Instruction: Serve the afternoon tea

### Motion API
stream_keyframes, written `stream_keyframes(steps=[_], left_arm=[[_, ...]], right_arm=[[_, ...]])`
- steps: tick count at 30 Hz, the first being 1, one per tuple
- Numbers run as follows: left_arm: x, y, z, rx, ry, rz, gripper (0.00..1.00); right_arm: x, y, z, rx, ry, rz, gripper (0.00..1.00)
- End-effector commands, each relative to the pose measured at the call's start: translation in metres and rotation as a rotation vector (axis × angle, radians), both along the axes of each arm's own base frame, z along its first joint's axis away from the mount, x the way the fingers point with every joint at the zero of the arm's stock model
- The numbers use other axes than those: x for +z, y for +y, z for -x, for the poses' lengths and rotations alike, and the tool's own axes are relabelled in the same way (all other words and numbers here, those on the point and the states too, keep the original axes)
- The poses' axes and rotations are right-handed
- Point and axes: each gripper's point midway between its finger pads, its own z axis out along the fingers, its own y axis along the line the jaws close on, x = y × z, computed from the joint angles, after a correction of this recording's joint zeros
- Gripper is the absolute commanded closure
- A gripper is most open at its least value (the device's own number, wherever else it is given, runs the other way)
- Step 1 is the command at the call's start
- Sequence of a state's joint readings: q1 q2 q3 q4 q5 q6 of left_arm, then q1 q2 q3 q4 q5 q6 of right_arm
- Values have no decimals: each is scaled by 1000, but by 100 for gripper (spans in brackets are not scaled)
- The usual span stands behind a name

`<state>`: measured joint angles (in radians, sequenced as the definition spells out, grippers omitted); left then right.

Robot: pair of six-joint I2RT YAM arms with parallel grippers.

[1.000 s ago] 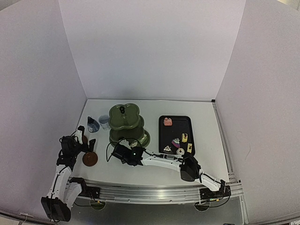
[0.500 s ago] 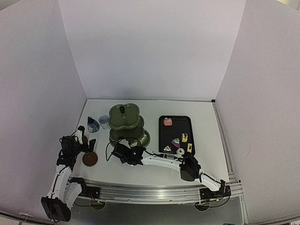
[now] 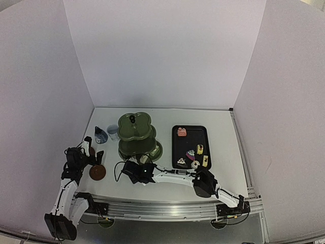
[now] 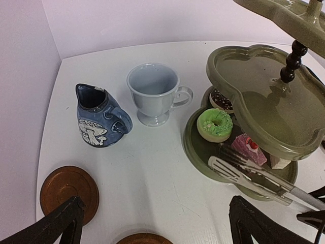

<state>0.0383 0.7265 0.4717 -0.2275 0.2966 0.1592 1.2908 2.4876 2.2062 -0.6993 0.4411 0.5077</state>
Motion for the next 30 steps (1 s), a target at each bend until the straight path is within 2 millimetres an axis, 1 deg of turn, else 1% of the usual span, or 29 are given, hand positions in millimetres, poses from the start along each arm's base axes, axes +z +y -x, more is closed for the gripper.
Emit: stream_keyframes(steps=[1,3,5,7,11,15,18,22,23,24,27,30], left_arm=[[20,-4,-3,-26,-56,-3,0],[20,-4,-3,-25,-56,0,0],[22,-3,-4,-19,-61,2,0],[24,-3,-4,-13,-63,4,0],[26,-2,-5,-9,-67,4,0],[26,-2,-4,-13,-59,-7,0],[26,-2,-4,-20,-52,-16,0],[28,-4,-2,-31,-51,-15,0],[29,-5,-2,-39,-52,-12,0],[31,-7,-1,-49,-53,-8,0],[33,-13,1,-83,-52,9,0],[34,-17,2,-104,-47,26,0]], right_arm=[[77,19,28,169,1,-142,70],[88,23,43,244,14,-158,70],[100,23,55,299,34,-179,70],[108,17,65,332,53,-188,70],[122,-5,76,354,73,-190,71],[132,-36,90,372,116,-188,71],[134,-76,98,332,145,-158,71],[125,-141,102,229,164,-64,71],[125,-159,103,201,161,-37,71],[126,-173,102,180,160,-21,71],[124,-218,90,103,171,45,71],[122,-259,73,40,189,91,72]])
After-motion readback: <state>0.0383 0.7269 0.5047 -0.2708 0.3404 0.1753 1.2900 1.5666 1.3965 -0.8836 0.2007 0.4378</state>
